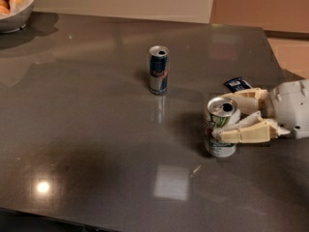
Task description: Place 7up can upright
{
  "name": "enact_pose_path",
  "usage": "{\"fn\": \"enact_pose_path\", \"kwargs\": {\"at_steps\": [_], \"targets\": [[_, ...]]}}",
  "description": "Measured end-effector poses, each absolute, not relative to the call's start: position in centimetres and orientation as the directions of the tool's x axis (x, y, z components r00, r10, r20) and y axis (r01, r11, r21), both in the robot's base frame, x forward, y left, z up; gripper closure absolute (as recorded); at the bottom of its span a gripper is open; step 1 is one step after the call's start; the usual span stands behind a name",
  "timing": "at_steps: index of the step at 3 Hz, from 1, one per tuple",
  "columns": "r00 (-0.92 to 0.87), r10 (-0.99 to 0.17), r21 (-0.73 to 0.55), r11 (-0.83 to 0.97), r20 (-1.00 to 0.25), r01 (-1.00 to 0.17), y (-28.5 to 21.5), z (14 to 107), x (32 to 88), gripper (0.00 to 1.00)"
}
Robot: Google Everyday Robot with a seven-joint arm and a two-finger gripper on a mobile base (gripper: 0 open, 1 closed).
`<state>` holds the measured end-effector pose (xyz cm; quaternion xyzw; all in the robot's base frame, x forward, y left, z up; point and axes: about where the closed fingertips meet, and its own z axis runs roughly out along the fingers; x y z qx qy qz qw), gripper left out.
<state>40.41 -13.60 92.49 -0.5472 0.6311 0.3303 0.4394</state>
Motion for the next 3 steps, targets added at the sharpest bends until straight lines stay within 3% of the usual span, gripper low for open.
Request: {"fn": "enact_pose_path", "kwargs": {"at_steps": [1, 3], "targets": [[0.01, -0.357, -0.075, 0.17, -0.934, -0.983, -13.9, 92.1, 40.2, 1.0], [-0.003, -0.31, -0.059, 0.192, -0.951, -0.98, -14.5, 90.9, 40.4, 0.59]]}}
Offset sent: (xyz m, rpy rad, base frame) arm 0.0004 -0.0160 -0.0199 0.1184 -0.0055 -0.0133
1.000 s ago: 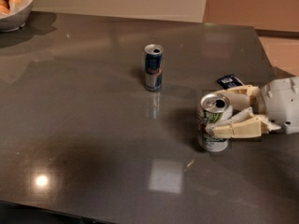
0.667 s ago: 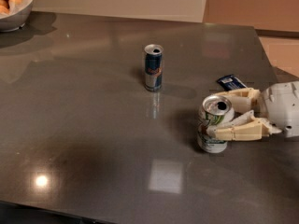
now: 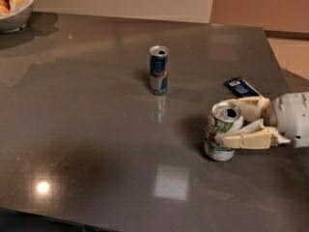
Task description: Place 7up can upright
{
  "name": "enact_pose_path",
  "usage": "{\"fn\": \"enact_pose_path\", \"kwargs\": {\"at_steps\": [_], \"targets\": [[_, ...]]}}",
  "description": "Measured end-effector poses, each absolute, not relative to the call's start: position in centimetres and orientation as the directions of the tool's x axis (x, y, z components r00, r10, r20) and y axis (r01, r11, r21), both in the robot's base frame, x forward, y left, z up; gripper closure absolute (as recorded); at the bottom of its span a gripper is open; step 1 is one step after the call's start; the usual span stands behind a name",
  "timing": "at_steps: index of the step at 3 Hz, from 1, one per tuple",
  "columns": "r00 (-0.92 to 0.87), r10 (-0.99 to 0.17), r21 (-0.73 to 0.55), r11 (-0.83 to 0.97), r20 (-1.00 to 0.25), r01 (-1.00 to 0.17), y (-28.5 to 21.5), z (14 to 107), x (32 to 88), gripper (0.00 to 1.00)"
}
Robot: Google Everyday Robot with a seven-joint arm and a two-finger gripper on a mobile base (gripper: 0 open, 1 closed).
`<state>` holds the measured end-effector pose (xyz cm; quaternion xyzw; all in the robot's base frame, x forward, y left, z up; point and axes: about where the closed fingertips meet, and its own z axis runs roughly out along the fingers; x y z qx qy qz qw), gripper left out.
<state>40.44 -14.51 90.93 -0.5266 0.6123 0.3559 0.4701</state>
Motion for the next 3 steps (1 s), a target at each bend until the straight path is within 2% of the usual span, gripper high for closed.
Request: {"fn": "enact_pose_path", "kwargs": {"at_steps": [2, 3], "targets": [[0.006, -0.289, -0.062, 0.186, -0.957, -0.981, -14.78, 90.15, 40.38, 0.12], [-0.002, -0.304, -0.06, 0.194, -0.953, -0.979, -14.75, 89.7, 40.21, 0.0]]}}
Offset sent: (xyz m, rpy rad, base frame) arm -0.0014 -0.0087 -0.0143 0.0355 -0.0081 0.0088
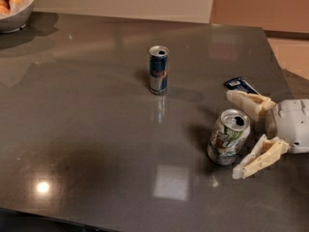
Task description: Place 7up can upright
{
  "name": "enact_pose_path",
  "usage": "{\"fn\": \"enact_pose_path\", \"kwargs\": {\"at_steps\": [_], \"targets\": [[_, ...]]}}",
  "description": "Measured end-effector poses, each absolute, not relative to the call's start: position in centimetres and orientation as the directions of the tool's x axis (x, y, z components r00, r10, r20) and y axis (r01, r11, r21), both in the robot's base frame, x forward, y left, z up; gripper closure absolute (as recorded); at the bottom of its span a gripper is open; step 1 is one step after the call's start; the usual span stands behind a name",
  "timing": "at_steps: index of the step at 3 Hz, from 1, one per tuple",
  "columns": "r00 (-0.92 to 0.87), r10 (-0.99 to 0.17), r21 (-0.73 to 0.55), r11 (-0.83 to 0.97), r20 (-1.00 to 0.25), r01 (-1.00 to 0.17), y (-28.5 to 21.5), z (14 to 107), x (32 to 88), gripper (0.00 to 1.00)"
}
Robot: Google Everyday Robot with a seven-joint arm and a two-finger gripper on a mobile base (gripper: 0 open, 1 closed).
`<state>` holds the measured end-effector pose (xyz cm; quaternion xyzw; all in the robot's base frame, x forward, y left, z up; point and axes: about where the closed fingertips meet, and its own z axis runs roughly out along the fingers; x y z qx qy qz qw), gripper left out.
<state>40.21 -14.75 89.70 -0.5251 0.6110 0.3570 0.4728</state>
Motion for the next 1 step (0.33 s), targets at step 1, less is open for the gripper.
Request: {"fn": "enact_pose_path", "kwargs": {"at_steps": [1], "targets": [[-0.001, -0.304, -0.06, 0.193, -0.953, -0.979, -14.75, 89.7, 40.21, 0.0]]}}
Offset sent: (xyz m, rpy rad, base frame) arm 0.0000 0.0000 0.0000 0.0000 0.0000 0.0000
